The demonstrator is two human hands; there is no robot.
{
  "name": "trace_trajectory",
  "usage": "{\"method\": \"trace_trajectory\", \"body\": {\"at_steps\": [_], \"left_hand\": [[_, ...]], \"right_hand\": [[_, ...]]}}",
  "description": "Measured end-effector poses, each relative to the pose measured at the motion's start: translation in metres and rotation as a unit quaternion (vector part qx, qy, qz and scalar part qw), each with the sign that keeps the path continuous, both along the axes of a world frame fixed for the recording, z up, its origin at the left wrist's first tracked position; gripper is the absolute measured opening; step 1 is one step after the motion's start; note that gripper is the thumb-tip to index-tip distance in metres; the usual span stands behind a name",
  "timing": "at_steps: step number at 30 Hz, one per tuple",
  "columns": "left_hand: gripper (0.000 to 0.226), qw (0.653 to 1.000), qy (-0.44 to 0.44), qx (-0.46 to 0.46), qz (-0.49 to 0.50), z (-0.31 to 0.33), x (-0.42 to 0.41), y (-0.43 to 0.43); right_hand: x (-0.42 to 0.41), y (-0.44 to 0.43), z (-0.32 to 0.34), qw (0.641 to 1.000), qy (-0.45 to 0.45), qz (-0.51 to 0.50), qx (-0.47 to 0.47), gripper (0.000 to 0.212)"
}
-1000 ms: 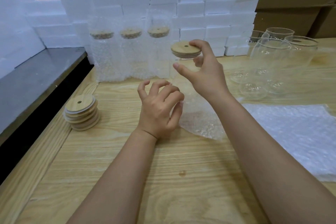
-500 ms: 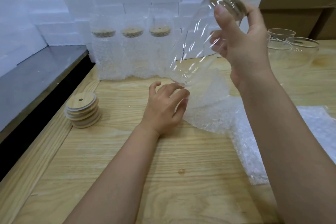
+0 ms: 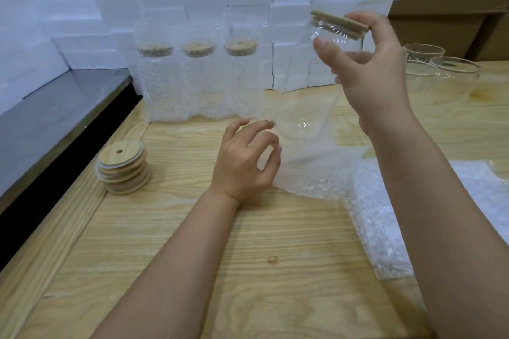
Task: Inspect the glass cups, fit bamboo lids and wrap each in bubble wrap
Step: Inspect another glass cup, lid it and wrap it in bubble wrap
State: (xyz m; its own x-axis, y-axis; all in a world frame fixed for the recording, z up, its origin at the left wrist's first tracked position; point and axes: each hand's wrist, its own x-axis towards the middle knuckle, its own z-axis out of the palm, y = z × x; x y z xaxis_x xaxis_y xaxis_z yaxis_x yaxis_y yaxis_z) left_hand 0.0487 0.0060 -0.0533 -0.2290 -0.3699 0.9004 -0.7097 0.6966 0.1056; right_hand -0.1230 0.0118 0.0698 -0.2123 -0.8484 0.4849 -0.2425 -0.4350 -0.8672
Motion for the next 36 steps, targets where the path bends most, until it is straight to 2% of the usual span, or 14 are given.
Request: {"method": "trace_trajectory", "body": {"at_steps": [7,13,20,21,22,25,27,28,29,31,36], "left_hand": [[0.032,0.989,0.108,0.090,-0.041,0.008,-0.008,0.005],[0.014,0.959,0.238,0.120,-0.097,0.016,-0.011,0.002],[0.011,0.914,0.367,0.128,-0.117,0.038,-0.011,-0.004],[0.016,0.903,0.378,0.146,-0.145,0.040,-0.010,-0.004],[0.030,0.893,0.380,0.166,-0.174,0.040,-0.008,-0.003],[0.096,0.905,0.309,0.221,-0.191,0.034,0.006,-0.005],[0.125,0.892,0.269,0.320,-0.173,0.026,0.019,-0.005],[0.131,0.878,0.248,0.373,-0.168,0.022,0.024,-0.005],[0.131,0.862,0.225,0.421,-0.171,0.018,0.027,-0.005],[0.113,0.837,0.197,0.477,-0.180,0.011,0.025,-0.006],[0.067,0.824,0.253,0.469,-0.193,0.014,0.016,-0.004]], "right_hand": [[0.009,-0.002,-0.006,1.000,0.020,0.014,-0.006,0.050],[0.025,-0.004,-0.017,0.999,0.018,0.029,0.011,0.052],[0.037,-0.004,-0.028,0.993,0.064,0.082,0.054,0.048],[0.037,-0.004,-0.029,0.993,0.062,0.083,0.053,0.049],[0.037,-0.005,-0.029,0.994,0.061,0.078,0.051,0.049],[0.033,-0.007,-0.028,0.996,0.052,0.051,0.042,0.049],[0.028,-0.008,-0.026,0.998,0.035,0.035,0.033,0.048],[0.025,-0.009,-0.025,0.999,0.028,0.029,0.031,0.048],[0.023,-0.010,-0.024,0.999,0.022,0.026,0.030,0.048],[0.022,-0.011,-0.024,0.999,0.018,0.031,0.030,0.046],[0.023,-0.010,-0.022,0.997,0.046,0.049,0.025,0.043]]}}
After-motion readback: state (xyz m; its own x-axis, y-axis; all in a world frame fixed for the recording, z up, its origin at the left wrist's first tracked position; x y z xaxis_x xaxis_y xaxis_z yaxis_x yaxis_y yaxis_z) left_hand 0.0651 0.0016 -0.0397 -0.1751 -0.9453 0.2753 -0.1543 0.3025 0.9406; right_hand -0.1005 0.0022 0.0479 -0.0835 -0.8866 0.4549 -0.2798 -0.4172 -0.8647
